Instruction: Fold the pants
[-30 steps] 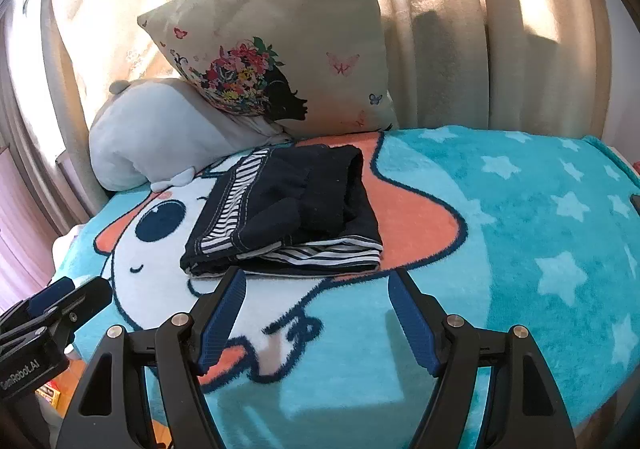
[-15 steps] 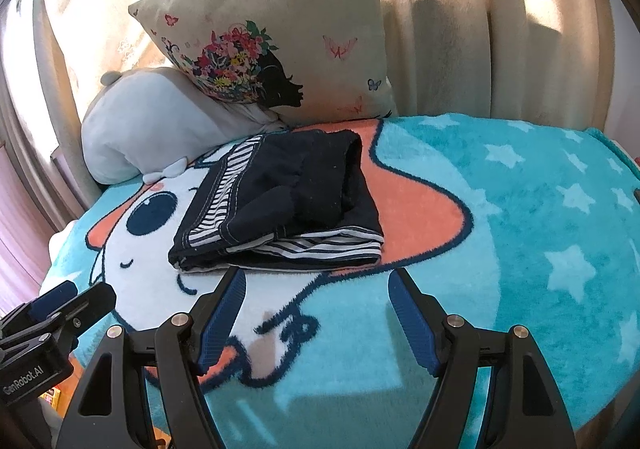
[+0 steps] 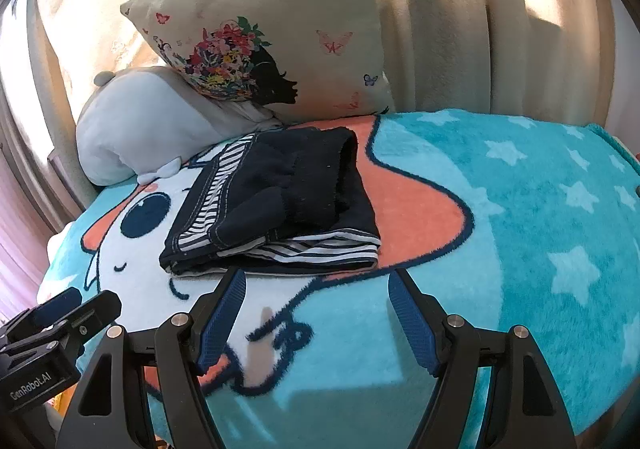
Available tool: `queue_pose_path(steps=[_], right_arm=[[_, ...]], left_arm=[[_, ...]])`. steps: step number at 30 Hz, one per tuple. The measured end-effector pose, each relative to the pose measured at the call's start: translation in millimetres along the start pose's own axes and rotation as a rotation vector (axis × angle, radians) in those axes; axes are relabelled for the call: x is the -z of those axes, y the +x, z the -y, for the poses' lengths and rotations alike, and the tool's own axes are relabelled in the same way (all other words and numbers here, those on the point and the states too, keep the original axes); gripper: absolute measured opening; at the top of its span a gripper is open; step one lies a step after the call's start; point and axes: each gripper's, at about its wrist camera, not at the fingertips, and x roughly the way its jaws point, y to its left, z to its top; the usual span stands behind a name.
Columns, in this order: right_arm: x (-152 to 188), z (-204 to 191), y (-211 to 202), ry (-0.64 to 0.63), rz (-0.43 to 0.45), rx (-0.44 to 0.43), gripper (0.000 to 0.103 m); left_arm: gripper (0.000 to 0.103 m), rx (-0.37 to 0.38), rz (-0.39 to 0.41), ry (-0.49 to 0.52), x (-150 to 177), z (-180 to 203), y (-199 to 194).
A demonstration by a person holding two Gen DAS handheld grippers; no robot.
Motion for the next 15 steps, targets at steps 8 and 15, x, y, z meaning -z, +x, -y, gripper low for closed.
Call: queue_pose_path(steps=[8,15], right_arm=[[-24,17,-6,0.014,0.024,-0.007,0.079],[-67,44,26,0.109,-0.056,-0.149,0.082]], left_arm=[[0.082,0.069,-0.007,-0.042,-30,-14,5],[0.082,0.235,-0.105,-0.072,-64,-12,51]])
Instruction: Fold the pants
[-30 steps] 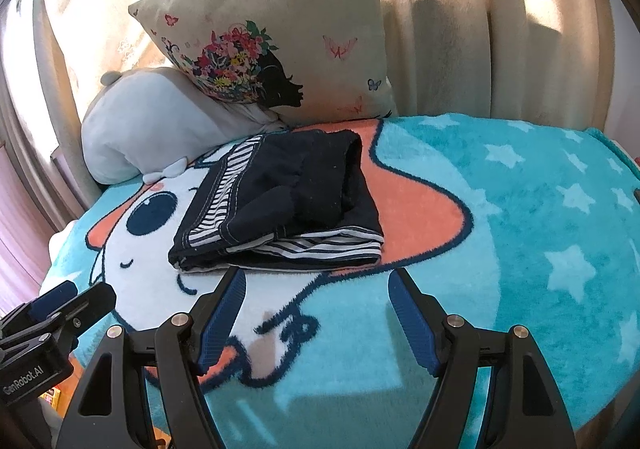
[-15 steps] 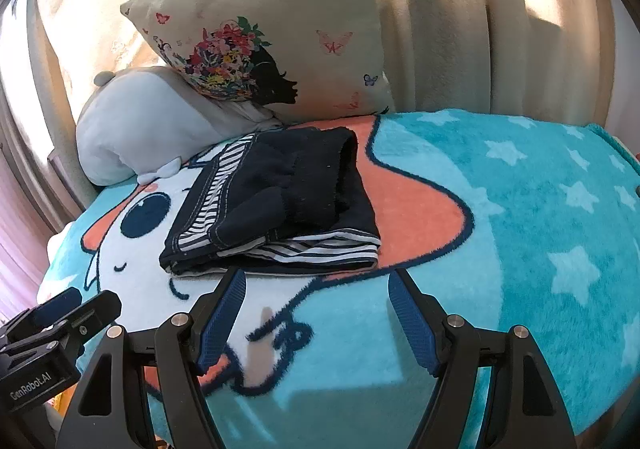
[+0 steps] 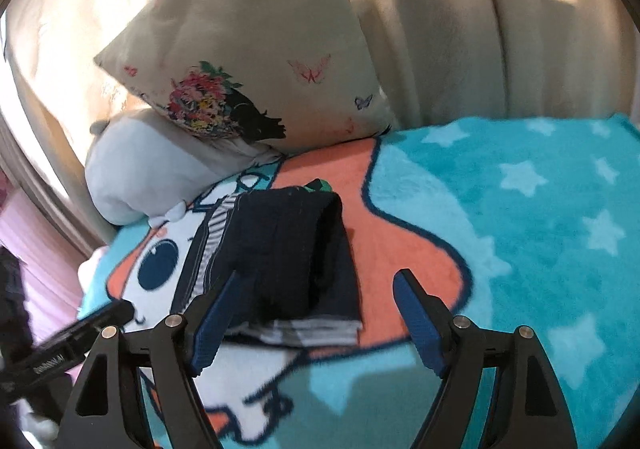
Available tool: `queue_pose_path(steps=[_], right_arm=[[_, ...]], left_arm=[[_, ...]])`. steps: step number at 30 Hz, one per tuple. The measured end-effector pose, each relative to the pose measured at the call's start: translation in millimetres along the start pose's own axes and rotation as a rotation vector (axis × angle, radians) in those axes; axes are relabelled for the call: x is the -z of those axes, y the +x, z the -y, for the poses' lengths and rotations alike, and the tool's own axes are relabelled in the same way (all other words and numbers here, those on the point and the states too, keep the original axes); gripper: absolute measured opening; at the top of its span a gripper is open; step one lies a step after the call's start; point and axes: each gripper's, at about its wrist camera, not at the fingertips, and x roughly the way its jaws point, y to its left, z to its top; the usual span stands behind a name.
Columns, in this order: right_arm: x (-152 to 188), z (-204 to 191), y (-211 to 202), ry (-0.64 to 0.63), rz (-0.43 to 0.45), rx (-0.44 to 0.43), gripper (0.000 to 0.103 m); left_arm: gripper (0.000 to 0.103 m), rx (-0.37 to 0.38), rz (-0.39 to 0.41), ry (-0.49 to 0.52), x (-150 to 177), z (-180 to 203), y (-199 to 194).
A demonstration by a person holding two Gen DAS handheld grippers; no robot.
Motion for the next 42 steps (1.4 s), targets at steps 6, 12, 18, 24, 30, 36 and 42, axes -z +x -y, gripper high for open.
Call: queue_pose_path(steps=[6,12,18,24,30,36,42], right_arm=[[-18,27,43,0.121,-0.078,-0.13,0.083],[-22,31,84,0.167,-0.146,-0.214,0.083],[-21,20,86,0.157,-0.147,-0.308,0.046],[-19,11,50,0.149,-0.083,-0.376,0.041],[-7,-7,20,0.114,-0.039,-0.403,0.041],[-7,-16,14,0.09,-0.031,-0.397,0.041],[9,-9,42,0.09,-0.098,-0.286,0.043]], left_arm=[[0.082,0.078,-0.076,-0.018,-17,6,49],[0.082,0.126,-0.126,0.006,-20,18,81],[0.041,0.15,-0.088,0.046,-12,35,67],[0.038,0.102,-0.006,0.066,2,50,27],[0.038,0.06,0.058,0.088,11,54,-9],[0.038,0.039,0.052,0.079,7,49,-12],[0.038,-0.065,0.019,0.084,19,39,5]])
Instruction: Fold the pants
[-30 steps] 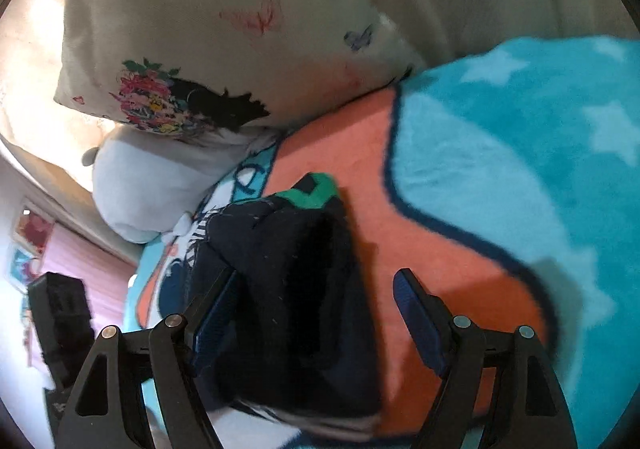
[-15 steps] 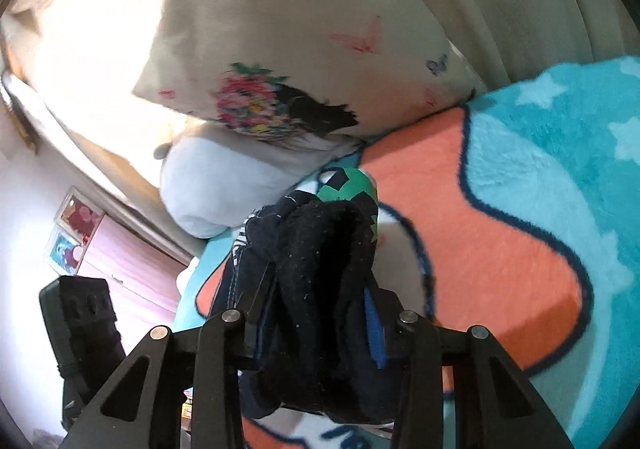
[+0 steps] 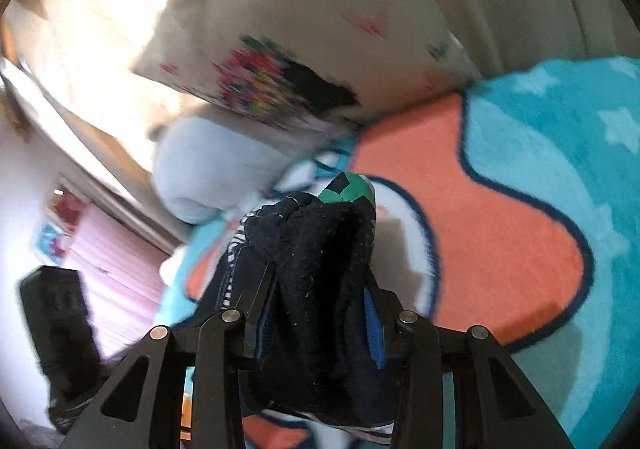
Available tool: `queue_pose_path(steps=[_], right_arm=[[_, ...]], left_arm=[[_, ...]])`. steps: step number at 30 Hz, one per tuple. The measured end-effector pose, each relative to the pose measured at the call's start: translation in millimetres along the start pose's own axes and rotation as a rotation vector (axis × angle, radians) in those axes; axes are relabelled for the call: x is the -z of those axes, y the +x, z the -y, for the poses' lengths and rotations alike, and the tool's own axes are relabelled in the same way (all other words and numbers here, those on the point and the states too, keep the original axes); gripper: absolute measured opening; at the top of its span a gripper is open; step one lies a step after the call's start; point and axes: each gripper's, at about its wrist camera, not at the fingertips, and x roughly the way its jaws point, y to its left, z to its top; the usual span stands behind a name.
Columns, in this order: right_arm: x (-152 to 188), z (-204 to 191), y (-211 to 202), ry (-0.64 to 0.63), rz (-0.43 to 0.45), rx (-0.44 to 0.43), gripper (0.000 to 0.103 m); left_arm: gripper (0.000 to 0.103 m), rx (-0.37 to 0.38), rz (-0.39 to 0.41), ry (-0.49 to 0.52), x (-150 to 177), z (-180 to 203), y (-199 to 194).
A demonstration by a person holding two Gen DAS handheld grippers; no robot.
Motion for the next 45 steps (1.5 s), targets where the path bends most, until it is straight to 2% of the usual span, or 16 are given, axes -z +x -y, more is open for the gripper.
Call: queue_pose_path(steps=[2,4,5,7,11,16,21,45], right_arm=[[4,9,7,0.017,-0.018,0.064,0.048],[6,17,5,0.049,-0.002,0.074,0.053],[5,18,2,0.055,0.01,0.079,0.06],[5,14,-8,0.033,0.05,0.098,0.064],[13,3,-28,-0.014,0.123,0.148,0.072],[27,0,-39,-0.02,0.15,0.203,0.072],[34,-8,-40,-0.056,0.151,0.269,0.072],[53,-41,-45,-0.108,0.15,0.292,0.074]], left_arm=[[0.038,-0.018,0.014,0.003,4,-6,-2],[0.044,-0.022,0.025,-0.011,5,-15,-8],[0.048,-0.025,0.033,-0.023,6,-20,-12],[0.051,-0.048,0.048,-0.044,8,-27,-19],[0.06,-0.143,0.08,-0.038,12,-29,-29],[0.064,-0.193,0.112,-0.008,15,-27,-39],[0.066,-0.197,0.118,0.015,20,-23,-44],[0.071,-0.198,0.136,-0.009,34,-30,-73]])
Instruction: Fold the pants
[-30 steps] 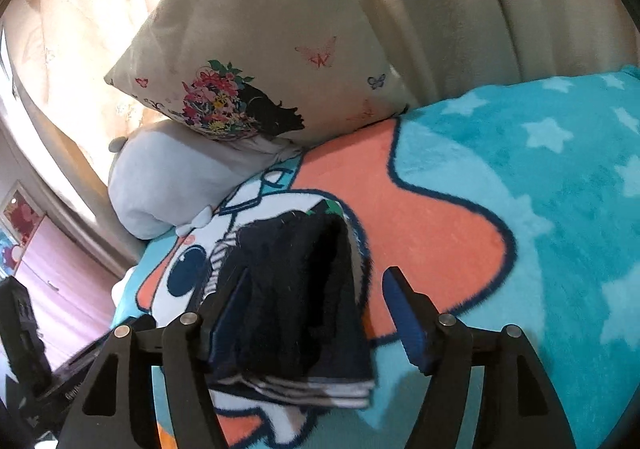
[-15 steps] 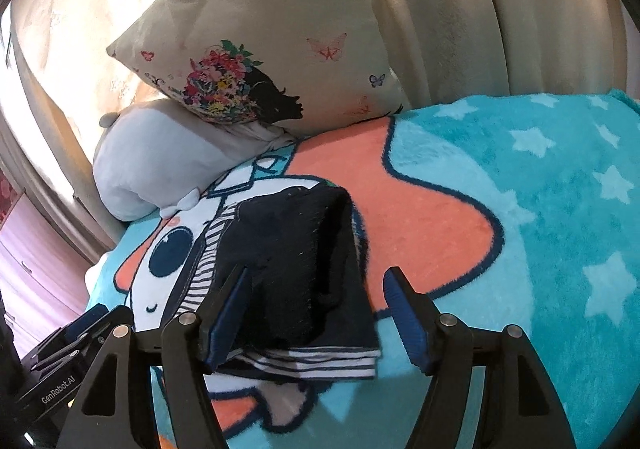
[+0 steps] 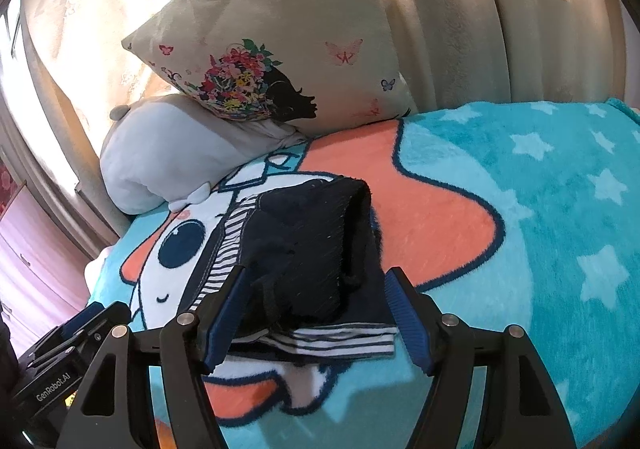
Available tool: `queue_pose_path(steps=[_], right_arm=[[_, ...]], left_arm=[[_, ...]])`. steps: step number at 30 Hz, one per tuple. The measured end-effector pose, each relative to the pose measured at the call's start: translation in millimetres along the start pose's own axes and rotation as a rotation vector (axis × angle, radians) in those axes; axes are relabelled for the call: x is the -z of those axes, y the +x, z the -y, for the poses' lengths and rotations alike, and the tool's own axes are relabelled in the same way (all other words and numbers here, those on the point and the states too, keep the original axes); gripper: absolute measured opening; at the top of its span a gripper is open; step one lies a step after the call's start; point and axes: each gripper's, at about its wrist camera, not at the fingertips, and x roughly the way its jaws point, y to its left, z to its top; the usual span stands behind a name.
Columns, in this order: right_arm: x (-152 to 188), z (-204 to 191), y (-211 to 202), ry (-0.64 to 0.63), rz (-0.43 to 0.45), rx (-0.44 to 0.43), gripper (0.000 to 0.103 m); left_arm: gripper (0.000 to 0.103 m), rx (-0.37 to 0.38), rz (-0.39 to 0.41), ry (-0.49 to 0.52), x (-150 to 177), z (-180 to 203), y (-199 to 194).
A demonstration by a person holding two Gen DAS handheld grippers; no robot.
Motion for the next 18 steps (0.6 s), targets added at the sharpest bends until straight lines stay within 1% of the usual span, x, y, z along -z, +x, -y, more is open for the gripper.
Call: queue_pose_path(steps=[9,18], right_arm=[[3,1,-8,0.006,0.012,0.003,0.076],[3,11,-2,0.021,-0.003,0.0,0.077]], left_arm=[[0.071,-0.001,0.007,0.022,5,7,-7],[0.072,-0.001,-0.018,0.032,6,11,2]])
